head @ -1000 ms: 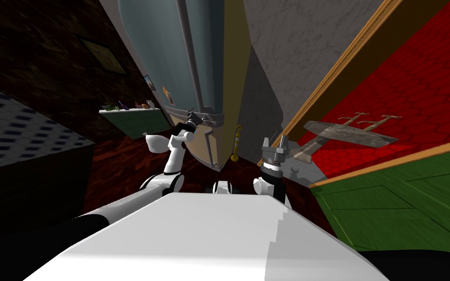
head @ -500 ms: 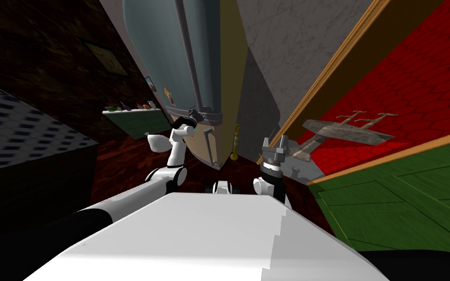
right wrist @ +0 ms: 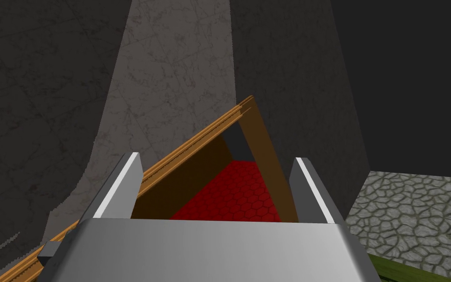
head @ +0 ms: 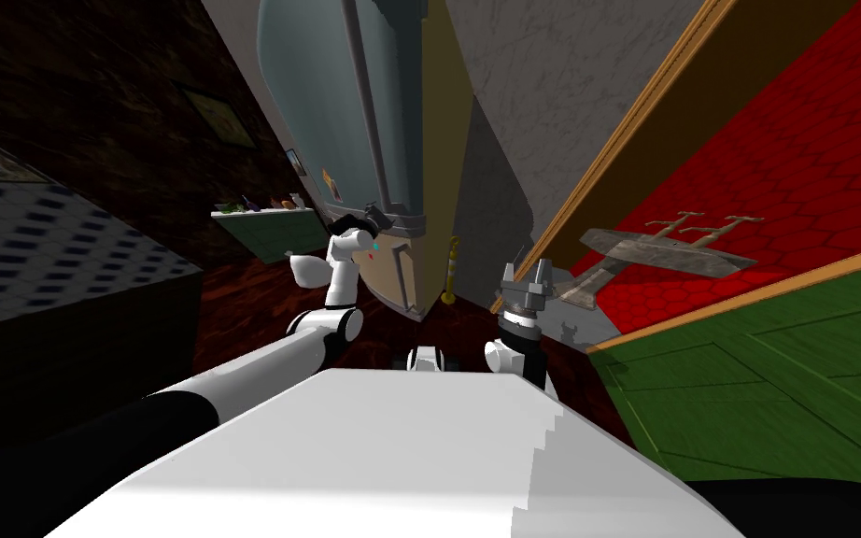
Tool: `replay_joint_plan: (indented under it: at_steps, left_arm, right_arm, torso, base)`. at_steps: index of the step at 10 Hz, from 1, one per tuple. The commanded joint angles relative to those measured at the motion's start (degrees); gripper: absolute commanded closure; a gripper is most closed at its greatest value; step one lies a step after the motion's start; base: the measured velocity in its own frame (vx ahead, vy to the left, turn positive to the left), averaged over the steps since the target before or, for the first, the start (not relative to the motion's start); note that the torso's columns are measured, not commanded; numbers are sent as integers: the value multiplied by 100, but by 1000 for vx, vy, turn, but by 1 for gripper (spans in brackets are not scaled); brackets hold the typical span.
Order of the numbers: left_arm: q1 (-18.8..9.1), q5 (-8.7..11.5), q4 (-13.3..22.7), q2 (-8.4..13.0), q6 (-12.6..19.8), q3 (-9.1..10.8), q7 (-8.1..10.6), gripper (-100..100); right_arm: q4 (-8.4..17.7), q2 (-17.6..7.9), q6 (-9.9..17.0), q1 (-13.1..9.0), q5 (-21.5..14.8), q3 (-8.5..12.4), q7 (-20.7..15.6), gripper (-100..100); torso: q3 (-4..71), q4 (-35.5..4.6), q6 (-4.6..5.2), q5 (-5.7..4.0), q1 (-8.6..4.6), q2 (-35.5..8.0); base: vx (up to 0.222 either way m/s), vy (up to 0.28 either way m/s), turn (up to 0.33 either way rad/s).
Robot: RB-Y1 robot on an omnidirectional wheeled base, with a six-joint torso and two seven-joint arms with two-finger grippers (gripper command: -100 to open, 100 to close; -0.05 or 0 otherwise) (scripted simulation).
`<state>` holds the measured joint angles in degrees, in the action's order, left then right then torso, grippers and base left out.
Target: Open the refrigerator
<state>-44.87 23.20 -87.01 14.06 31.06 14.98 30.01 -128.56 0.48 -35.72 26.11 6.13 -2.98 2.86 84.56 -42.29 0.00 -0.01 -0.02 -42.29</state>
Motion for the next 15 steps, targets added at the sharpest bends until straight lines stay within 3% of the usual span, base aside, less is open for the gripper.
replay_joint_plan:
  at_steps: [1, 6, 9, 10, 15]
  left_arm:
    - [-326, -38, 230, -67, 401, 166, 68, -100]
    - [-843, -70, 581, -138, 971, 389, 172, -100]
    - [-855, -85, 556, -103, 965, 385, 181, -100]
    - [-864, -86, 552, -99, 982, 388, 187, 100]
    - [-803, 330, 251, -206, 1210, 202, 74, 100]
  right_arm:
    - [0, 0, 0, 0, 0, 0, 0, 0]
    - [0, 0, 0, 0, 0, 0, 0, 0]
    - [0, -1, 0, 3, 0, 0, 0, 0]
    - [-1, -1, -1, 2, 0, 0, 0, 0]
    - [1, -3, 0, 0, 0, 3, 0, 0]
  torso:
    - [2, 1, -1, 1, 2, 4]
    - [1, 1, -1, 2, 5, 2]
    - [24, 11, -1, 1, 4, 42]
    - [16, 10, 0, 2, 5, 23]
    - [-11, -22, -24, 12, 31, -18]
  base:
    - [-89, -26, 29]
    - [-75, -26, 29]
    - [43, -8, -4]
    - [10, 1, 17]
    - [-103, 241, -41]
